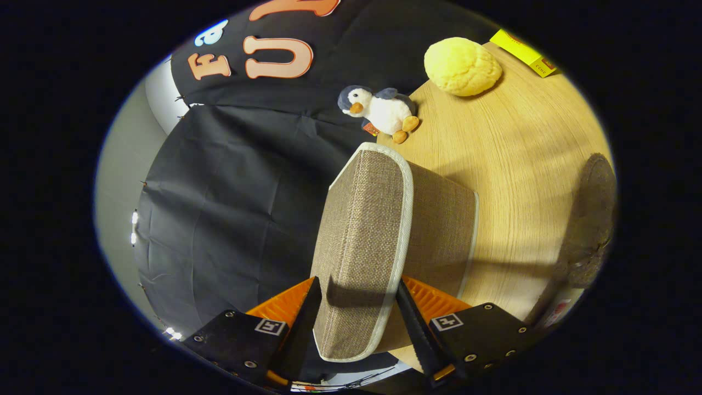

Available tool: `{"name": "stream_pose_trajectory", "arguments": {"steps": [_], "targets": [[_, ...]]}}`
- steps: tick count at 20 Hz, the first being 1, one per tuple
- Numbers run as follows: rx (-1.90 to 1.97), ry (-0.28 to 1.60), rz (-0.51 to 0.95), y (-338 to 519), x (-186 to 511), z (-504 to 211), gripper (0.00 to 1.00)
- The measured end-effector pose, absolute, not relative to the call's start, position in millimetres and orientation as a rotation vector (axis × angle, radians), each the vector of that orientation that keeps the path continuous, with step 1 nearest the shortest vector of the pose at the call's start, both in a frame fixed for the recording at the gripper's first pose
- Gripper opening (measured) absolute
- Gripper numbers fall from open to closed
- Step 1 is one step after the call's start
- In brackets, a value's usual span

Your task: Open the storage box then place both shoes into the box .Put the left shoe in first, then the right shoe, with the right side of both shoes facing outward in a uniform manner.

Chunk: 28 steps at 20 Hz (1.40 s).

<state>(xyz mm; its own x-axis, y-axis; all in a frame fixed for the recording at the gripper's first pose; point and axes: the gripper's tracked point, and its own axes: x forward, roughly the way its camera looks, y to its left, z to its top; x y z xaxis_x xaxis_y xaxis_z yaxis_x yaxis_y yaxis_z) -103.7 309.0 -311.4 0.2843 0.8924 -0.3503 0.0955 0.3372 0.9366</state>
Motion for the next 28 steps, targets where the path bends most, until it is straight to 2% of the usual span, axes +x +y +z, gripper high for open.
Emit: {"name": "stream_pose_trajectory", "arguments": {"steps": [1, 4, 7, 13, 17, 19, 28], "targets": [[1.130, 1.145, 0.717, 304.6, -100.4, -301.4, 0.74], [1.209, 1.096, 0.730, 295.6, -92.4, -275.0, 0.65], [1.209, 1.072, 0.754, 298.8, -89.6, -258.7, 0.46], [1.245, 1.017, 0.817, 325.9, -73.3, -212.4, 0.21], [1.264, 0.969, 0.826, 349.4, -54.4, -181.0, 0.12], [1.234, 0.943, 0.868, 366.8, -50.6, -160.2, 0.10], [1.087, 0.975, 0.958, 459.6, -48.0, -134.7, 0.11]]}}
